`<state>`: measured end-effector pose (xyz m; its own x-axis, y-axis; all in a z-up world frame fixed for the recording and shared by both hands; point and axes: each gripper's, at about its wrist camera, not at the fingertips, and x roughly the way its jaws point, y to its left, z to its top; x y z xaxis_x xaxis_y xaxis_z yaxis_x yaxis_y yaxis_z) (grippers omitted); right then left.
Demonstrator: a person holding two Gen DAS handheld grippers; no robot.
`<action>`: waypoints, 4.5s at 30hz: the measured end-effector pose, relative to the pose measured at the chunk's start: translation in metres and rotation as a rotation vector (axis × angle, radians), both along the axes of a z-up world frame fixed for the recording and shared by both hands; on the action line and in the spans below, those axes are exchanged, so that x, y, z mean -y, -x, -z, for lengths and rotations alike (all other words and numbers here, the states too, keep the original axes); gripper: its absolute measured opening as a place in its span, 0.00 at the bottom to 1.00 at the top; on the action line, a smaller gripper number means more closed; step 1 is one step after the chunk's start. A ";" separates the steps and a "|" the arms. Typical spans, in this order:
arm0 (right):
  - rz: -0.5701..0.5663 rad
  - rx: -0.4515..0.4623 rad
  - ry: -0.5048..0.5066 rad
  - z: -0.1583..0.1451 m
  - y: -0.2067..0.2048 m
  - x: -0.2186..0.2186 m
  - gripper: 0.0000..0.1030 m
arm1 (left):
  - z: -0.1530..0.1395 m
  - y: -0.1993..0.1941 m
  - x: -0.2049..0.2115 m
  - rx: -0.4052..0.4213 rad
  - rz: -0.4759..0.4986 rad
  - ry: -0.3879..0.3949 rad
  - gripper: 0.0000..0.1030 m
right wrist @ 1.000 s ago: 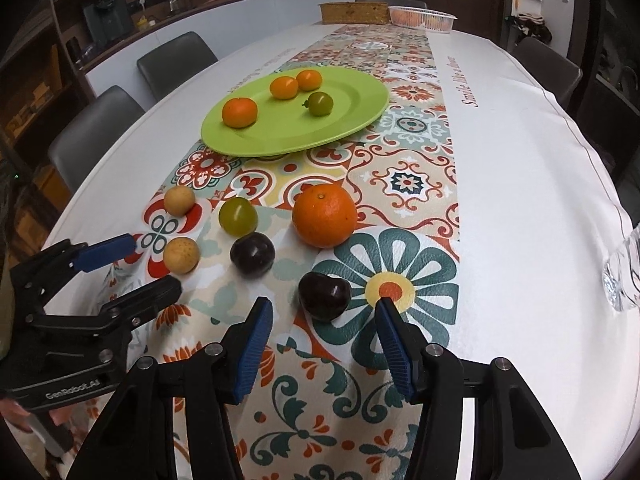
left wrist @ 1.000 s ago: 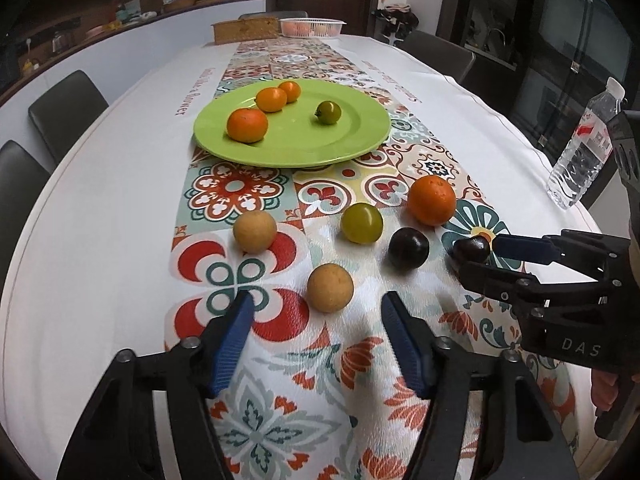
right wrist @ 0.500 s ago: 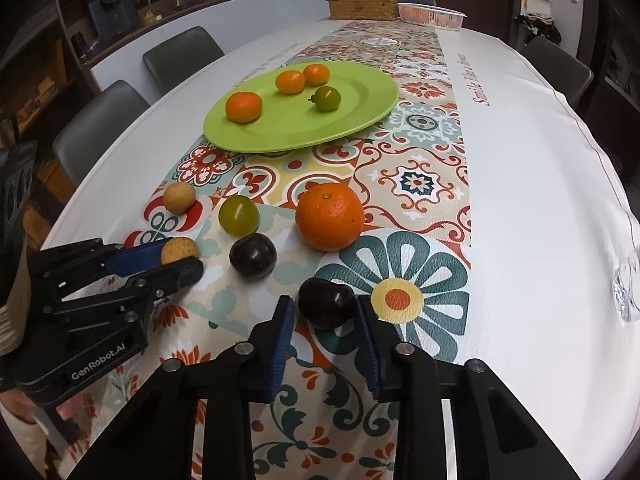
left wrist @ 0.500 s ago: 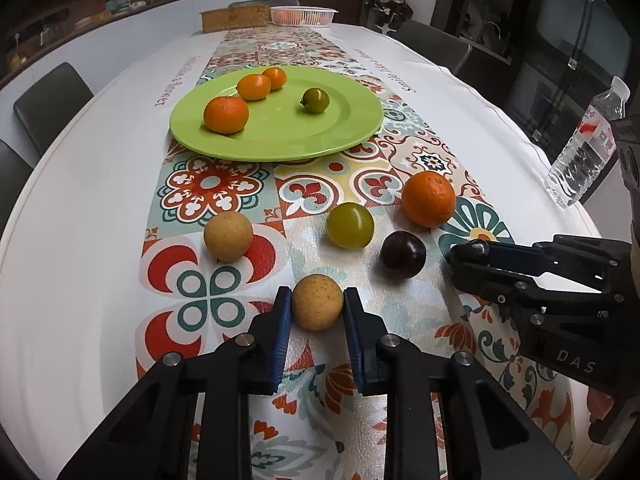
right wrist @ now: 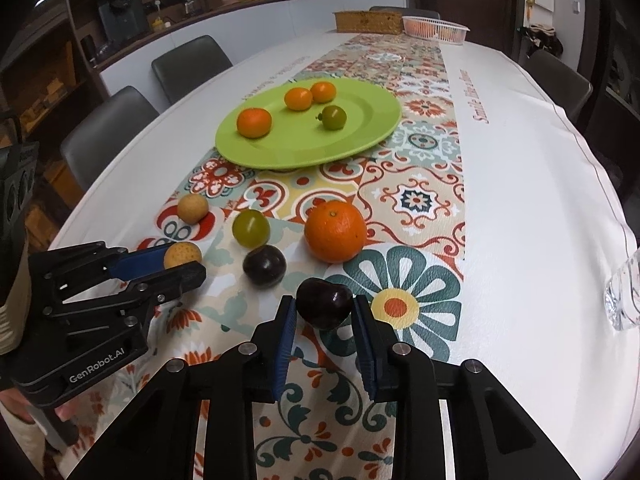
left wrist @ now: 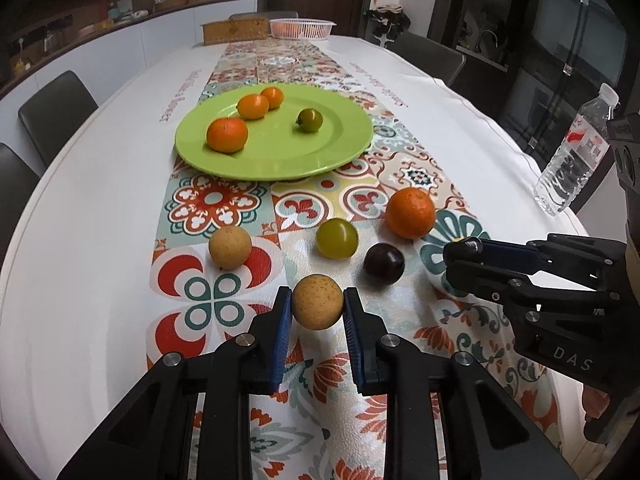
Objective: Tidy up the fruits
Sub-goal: 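Close the left gripper on the tan fruit while the right gripper grasps the dark plum, then carry the tan fruit with the left tool onto the plate while the right carries the plum, then open both grippers to release the fruits on the green plate, then move the left tool to another tan fruit while the right tool approaches another dark plum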
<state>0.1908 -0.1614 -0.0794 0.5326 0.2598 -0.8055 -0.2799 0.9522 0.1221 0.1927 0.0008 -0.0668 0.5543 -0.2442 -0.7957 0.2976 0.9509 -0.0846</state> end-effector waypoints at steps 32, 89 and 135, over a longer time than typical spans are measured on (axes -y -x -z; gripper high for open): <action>-0.046 0.187 -0.049 -0.068 -0.029 -0.003 0.29 | -0.072 -0.025 0.008 0.185 -0.006 0.011 0.25; -0.053 0.116 0.002 -0.043 -0.185 -0.025 0.37 | -0.052 -0.150 -0.014 0.121 -0.079 -0.029 0.35; -0.023 0.170 -0.027 -0.075 0.001 -0.045 0.49 | -0.090 0.017 -0.057 0.221 -0.018 -0.046 0.61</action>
<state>0.1901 -0.1159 -0.0043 0.6546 0.2934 -0.6967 -0.3201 0.9425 0.0962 0.1758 0.0575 0.0228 0.7202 -0.1990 -0.6647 0.2868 0.9577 0.0240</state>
